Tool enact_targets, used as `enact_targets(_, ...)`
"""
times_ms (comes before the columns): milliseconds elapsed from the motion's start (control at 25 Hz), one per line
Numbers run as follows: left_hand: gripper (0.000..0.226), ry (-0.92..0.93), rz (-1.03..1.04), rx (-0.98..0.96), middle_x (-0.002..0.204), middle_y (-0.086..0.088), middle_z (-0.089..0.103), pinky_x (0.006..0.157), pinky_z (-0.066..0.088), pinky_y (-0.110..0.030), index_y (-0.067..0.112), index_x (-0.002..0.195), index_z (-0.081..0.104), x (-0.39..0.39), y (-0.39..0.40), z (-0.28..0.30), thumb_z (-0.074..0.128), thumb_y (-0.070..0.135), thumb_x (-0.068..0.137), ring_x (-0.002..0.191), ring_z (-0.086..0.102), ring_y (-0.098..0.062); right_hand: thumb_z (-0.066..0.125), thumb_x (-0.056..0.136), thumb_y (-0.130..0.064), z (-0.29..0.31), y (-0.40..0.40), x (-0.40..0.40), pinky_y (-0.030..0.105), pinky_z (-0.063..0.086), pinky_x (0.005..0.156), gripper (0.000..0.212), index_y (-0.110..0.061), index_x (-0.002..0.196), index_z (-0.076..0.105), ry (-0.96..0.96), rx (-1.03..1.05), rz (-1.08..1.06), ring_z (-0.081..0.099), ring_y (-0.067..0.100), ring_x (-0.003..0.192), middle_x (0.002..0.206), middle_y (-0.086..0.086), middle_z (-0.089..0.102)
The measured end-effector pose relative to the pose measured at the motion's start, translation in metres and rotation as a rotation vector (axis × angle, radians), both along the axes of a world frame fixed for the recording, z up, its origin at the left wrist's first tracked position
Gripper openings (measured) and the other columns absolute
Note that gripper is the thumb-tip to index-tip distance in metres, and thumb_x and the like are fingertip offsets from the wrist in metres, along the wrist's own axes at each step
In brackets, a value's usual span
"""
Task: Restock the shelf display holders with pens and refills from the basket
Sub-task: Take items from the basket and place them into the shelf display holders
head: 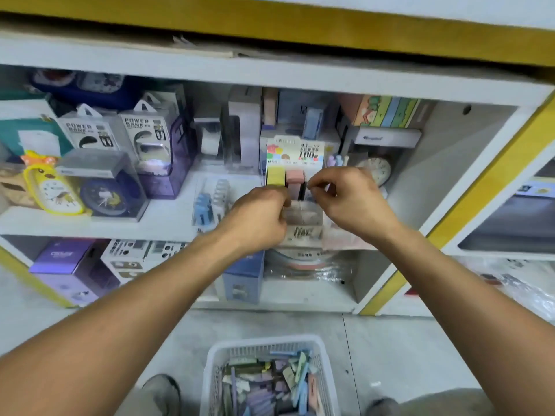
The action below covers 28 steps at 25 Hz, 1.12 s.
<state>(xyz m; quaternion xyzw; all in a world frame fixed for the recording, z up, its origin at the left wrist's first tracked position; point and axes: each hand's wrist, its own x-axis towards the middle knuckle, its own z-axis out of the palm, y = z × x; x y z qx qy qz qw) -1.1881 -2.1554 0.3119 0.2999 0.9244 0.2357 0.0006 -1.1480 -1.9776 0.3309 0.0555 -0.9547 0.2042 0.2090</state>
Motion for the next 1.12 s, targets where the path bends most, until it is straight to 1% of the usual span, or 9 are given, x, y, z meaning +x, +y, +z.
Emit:
enact_targets(240, 0.024, -0.289, -0.239, -0.516, 0.100, -0.015, 0.071, 0.079, 0.056, -0.040, 0.004, 0.100, 0.071, 0.057, -0.020, -0.081, 0.057, 0.008, 0.081, 0.093, 0.065, -0.030, 0.059, 0.088, -0.012, -0.090, -0.036, 0.077, 0.030, 0.053, 0.080, 0.021, -0.015, 0.099, 0.076, -0.762, 0.274, 0.165, 0.066, 0.019, 0.087, 0.101, 0.004, 0.074)
enact_targets(360, 0.016, -0.478, -0.320, -0.728, 0.090, -0.016, 0.072, 0.078, 0.058, -0.042, -0.001, 0.087, 0.069, 0.077, -0.030, -0.131, 0.063, 0.014, 0.083, 0.084, 0.068, -0.032, 0.056, 0.089, -0.006, -0.157, -0.045, 0.109, 0.036, 0.060, 0.076, 0.022, -0.004, 0.100, 0.074, -0.995, 0.195, 0.131, 0.072, 0.025, 0.079, 0.102, 0.014, 0.074)
enact_targets(440, 0.027, -0.481, -0.310, -0.781, 0.064, -0.012, 0.056, 0.064, 0.050, -0.040, 0.005, 0.060, 0.053, 0.089, -0.035, -0.161, 0.064, 0.012, 0.084, 0.062, 0.058, -0.026, 0.056, 0.089, -0.003, -0.201, -0.047, 0.126, 0.043, 0.060, 0.076, 0.022, 0.004, 0.102, 0.071, -1.099, 0.125, 0.061, 0.072, 0.031, 0.078, 0.099, 0.023, 0.073)
enact_targets(520, 0.040, -0.504, -0.297, -0.807, 0.059, -0.007, 0.038, 0.061, 0.045, -0.042, 0.010, 0.055, 0.038, 0.101, -0.038, -0.194, 0.063, 0.010, 0.086, 0.060, 0.053, -0.019, 0.057, 0.088, -0.001, -0.240, -0.046, 0.140, 0.044, 0.059, 0.076, 0.017, 0.008, 0.096, 0.070, -1.183, 0.096, -0.004, 0.068, 0.033, 0.077, 0.094, 0.026, 0.070)
enact_targets(640, 0.032, -0.538, -0.271, -0.798, 0.070, -0.008, 0.048, 0.066, 0.045, -0.036, 0.011, 0.063, 0.042, 0.121, -0.041, -0.241, 0.064, 0.012, 0.086, 0.069, 0.051, -0.023, 0.055, 0.087, 0.000, -0.285, -0.042, 0.158, 0.030, 0.045, 0.062, 0.018, -0.006, 0.071, 0.050, -1.269, 0.122, -0.098, 0.053, 0.025, 0.065, 0.075, 0.015, 0.055)
enact_targets(760, 0.014, -0.603, -0.307, -0.757, 0.084, -0.011, 0.060, 0.067, 0.048, -0.033, 0.005, 0.087, 0.063, 0.139, -0.033, -0.281, 0.063, 0.018, 0.088, 0.077, 0.058, -0.026, 0.053, 0.095, -0.012, -0.322, -0.040, 0.174, 0.028, 0.042, 0.068, 0.011, -0.009, 0.089, 0.043, -1.327, 0.057, -0.212, 0.055, 0.024, 0.079, 0.081, 0.006, 0.052)
enact_targets(840, 0.021, -0.639, -0.378, -0.739, 0.087, -0.014, 0.061, 0.068, 0.050, -0.033, 0.004, 0.093, 0.067, 0.148, -0.025, -0.302, 0.066, 0.024, 0.087, 0.079, 0.060, -0.028, 0.052, 0.095, -0.012, -0.343, -0.044, 0.182, 0.030, 0.045, 0.074, 0.009, -0.006, 0.101, 0.051, -1.339, -0.036, -0.312, 0.062, 0.031, 0.099, 0.105, 0.015, 0.062)
enact_targets(920, 0.034, -0.629, -0.401, -0.687, 0.102, -0.016, 0.060, 0.074, 0.053, -0.035, 0.003, 0.108, 0.064, 0.154, -0.014, -0.321, 0.071, 0.026, 0.084, 0.090, 0.061, -0.030, 0.051, 0.095, -0.010, -0.361, -0.051, 0.185, 0.031, 0.047, 0.082, 0.025, 0.001, 0.116, 0.056, -1.305, -0.171, -0.396, 0.060, 0.032, 0.109, 0.121, 0.018, 0.061)
enact_targets(1120, 0.079, -0.617, -0.353, -0.680, 0.133, -0.020, 0.049, 0.094, 0.051, -0.043, 0.003, 0.145, 0.033, 0.171, 0.011, -0.360, 0.073, 0.023, 0.080, 0.116, 0.054, -0.034, 0.059, 0.083, -0.005, -0.381, -0.069, 0.198, 0.040, 0.055, 0.088, 0.044, -0.014, 0.125, 0.053, -1.126, -0.701, -0.576, 0.063, 0.025, 0.099, 0.111, 0.008, 0.066)
